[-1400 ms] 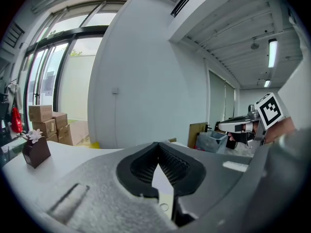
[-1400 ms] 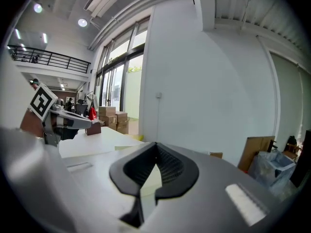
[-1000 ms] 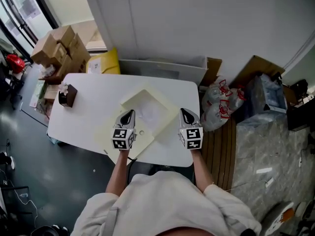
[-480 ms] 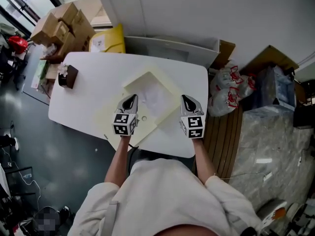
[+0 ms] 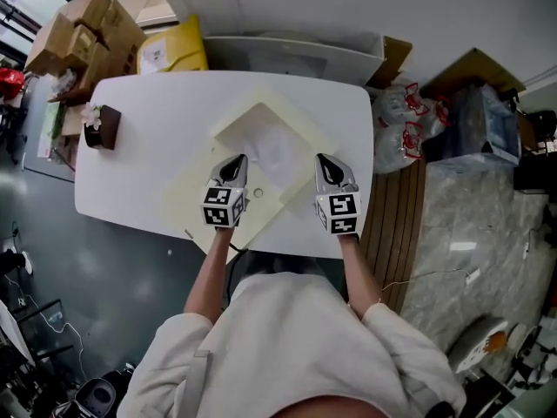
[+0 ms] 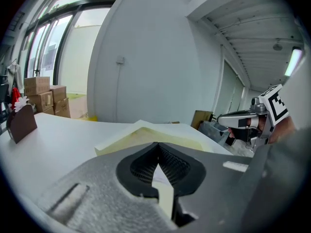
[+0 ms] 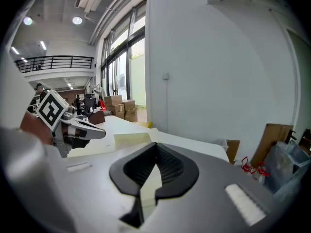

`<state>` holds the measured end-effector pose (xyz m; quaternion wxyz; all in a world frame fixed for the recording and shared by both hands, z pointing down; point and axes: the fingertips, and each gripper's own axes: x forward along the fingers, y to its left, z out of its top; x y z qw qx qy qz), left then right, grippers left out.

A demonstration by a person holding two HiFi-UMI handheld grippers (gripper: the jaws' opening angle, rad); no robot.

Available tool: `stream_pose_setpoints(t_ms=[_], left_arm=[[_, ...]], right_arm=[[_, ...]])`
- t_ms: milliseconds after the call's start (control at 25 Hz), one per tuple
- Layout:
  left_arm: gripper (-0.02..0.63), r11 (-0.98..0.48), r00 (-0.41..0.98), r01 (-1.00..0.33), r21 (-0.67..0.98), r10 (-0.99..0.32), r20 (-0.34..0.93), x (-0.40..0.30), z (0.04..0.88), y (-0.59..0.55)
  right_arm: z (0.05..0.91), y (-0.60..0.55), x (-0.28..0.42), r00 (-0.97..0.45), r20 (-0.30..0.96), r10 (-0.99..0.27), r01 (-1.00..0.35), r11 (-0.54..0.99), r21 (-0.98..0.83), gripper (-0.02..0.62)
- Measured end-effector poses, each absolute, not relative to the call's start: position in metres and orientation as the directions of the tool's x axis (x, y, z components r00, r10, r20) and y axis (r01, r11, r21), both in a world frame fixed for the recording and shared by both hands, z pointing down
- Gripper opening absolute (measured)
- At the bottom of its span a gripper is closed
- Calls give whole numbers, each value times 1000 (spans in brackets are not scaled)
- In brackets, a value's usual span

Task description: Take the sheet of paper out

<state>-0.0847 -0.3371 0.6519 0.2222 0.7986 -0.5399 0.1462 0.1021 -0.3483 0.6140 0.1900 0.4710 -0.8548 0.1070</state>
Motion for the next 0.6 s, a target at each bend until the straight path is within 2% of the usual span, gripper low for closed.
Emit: stream_pose_setpoints(t_ms=[360, 600], left_arm=[[2, -346, 431, -902, 258, -745, 510, -75, 688, -330], [2, -307, 454, -887, 346, -716, 530, -72, 711, -322]], right_arm=[[635, -331, 95, -453, 472, -757, -858, 513, -1, 2], [647, -325, 94, -439, 488, -755, -869, 495, -15, 2]])
